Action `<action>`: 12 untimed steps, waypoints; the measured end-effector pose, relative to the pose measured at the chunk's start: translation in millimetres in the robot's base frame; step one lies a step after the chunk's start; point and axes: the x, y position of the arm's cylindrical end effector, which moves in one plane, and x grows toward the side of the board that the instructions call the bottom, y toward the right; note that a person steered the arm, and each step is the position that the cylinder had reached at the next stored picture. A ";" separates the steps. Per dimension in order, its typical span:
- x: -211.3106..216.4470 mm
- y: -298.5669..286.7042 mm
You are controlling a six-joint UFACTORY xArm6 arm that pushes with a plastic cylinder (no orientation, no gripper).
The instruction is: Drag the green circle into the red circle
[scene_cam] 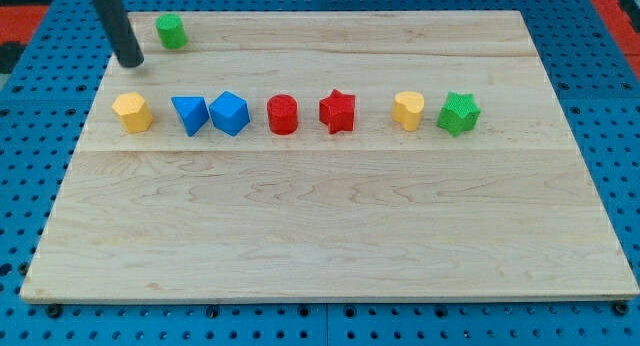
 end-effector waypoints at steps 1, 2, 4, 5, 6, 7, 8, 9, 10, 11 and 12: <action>-41.7 4.0; -54.1 27.1; -18.2 154.7; -18.2 155.1; -18.2 160.5; -18.2 160.5; -17.5 160.5; -17.3 160.9; 0.5 210.3; 34.9 236.1; 16.9 229.2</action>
